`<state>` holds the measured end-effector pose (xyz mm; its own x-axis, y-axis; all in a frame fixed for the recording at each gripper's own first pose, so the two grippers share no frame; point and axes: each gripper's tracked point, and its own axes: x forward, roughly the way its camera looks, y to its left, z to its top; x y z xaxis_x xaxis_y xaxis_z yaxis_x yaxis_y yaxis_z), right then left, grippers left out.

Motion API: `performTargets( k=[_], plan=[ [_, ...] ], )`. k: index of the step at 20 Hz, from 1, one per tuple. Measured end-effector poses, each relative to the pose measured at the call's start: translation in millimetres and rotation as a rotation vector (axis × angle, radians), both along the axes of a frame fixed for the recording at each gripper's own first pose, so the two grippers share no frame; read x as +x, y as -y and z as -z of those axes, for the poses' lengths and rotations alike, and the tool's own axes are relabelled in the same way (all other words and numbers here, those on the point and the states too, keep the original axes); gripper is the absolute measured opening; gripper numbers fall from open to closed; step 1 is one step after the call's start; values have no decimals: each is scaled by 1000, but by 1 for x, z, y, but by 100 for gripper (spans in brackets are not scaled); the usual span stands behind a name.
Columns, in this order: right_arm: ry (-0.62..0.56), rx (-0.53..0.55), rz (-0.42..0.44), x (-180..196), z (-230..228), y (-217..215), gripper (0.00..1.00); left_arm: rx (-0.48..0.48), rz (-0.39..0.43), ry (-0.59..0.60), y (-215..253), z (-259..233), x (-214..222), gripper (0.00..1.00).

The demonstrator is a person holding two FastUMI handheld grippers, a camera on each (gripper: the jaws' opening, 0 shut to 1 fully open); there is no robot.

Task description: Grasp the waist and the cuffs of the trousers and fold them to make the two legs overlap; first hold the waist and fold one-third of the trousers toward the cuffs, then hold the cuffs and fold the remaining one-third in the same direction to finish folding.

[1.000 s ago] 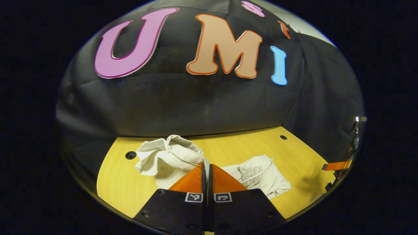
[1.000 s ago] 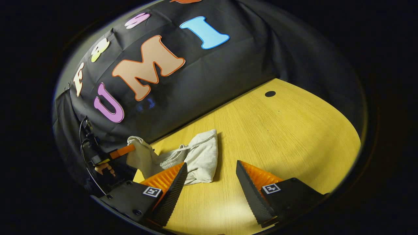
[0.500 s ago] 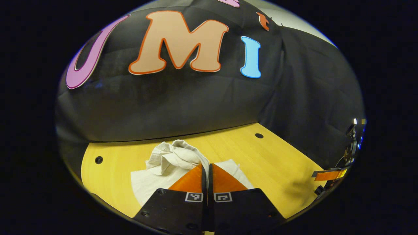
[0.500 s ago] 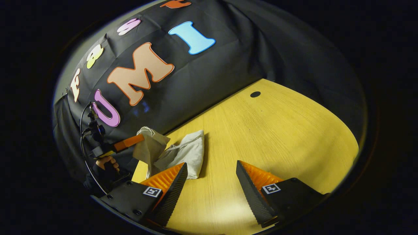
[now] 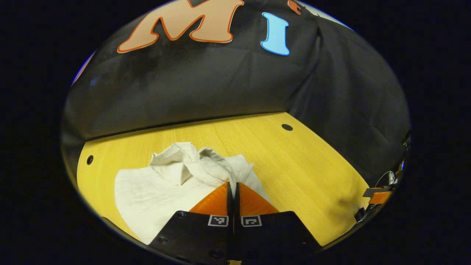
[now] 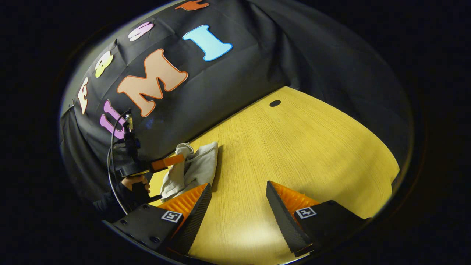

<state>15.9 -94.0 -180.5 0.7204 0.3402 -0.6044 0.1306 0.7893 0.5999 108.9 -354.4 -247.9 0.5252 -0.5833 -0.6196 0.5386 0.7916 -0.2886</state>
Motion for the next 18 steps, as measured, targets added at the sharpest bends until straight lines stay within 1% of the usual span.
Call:
performTargets(
  k=[2, 3, 5, 7, 10, 12, 14, 17, 18],
  plan=[
    [8, -13, -29, -3, 2, -1, 96, 15, -9, 7, 3, 10, -8, 0],
    [12, -20, -46, -3, 2, -2, 96, 4, -10, 17, 5, 9, -12, 0],
    [30, -29, -93, -2, 1, -11, 96, -39, -4, 48, 12, -4, -24, 10],
    [63, -49, -149, -2, -5, -21, 96, -71, -24, 94, 8, -23, -36, 45],
    [146, -134, -214, 3, -24, -33, 96, -70, -111, 223, -23, -67, -40, 98],
    [239, -196, -228, 12, -50, -44, 96, -80, -190, 301, -54, -100, -44, 96],
    [339, -229, -222, 23, -82, -59, 96, -73, -255, 364, -86, -122, -49, 95],
    [451, -313, -196, 32, -118, -76, 96, -56, -305, 421, -130, -150, -57, 95],
    [481, -325, -193, 34, -130, -85, 96, -42, -329, 435, -149, -156, -61, 96]
  ],
)
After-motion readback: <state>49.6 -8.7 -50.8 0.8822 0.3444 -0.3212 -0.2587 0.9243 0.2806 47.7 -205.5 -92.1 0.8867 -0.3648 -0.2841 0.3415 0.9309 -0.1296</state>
